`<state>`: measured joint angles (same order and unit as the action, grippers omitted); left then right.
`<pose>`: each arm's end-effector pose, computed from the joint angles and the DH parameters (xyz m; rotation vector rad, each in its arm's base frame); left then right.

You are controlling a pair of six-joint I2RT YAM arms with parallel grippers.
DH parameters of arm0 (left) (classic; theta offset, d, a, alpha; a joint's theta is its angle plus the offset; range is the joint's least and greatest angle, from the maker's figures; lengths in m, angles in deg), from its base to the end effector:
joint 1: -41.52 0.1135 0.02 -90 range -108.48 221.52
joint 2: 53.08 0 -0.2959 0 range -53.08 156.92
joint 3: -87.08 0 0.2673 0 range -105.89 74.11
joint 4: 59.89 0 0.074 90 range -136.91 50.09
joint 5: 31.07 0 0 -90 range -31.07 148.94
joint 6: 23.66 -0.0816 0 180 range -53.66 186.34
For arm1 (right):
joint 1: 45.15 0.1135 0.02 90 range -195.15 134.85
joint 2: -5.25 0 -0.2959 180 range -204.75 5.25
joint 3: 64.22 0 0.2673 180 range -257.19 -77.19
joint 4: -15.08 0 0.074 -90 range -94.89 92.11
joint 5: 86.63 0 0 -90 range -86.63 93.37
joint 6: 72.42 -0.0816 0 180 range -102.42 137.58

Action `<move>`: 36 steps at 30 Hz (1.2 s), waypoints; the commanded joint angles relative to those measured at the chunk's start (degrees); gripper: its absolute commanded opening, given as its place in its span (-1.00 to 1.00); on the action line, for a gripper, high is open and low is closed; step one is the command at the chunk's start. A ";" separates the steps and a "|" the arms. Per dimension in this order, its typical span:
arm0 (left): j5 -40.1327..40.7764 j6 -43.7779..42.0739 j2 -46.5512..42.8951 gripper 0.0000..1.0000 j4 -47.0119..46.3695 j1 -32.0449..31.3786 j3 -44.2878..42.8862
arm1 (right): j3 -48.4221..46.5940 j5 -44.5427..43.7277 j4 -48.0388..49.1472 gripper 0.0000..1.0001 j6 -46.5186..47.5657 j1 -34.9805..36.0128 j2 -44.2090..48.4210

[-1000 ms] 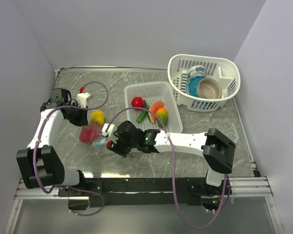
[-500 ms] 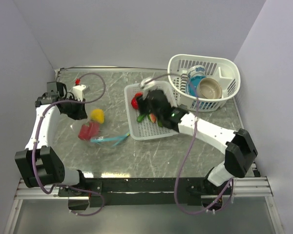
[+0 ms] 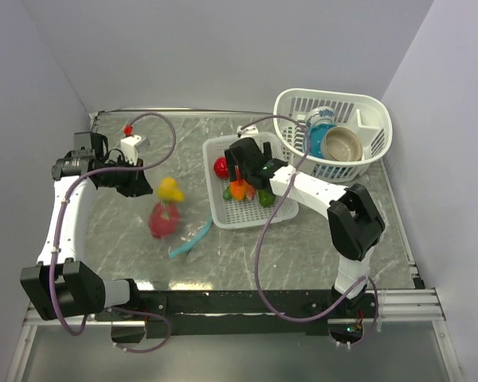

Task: Open the zip-top bag and remove the fake food

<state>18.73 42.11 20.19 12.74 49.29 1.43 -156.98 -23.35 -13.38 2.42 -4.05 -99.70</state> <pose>0.2683 -0.0166 0.3358 0.5701 2.3240 -0.6634 0.3776 0.2807 0.2473 -0.2574 2.1767 0.0156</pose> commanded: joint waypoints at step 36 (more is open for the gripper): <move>19.46 -2.67 6.88 -0.99 -16.77 -0.39 16.00 | 15.80 3.51 15.31 0.40 -2.33 31.76 6.87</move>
<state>38.33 40.25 26.97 -3.01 49.18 18.69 -139.82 -20.91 -1.79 -0.49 27.73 -89.99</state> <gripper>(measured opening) 0.015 0.708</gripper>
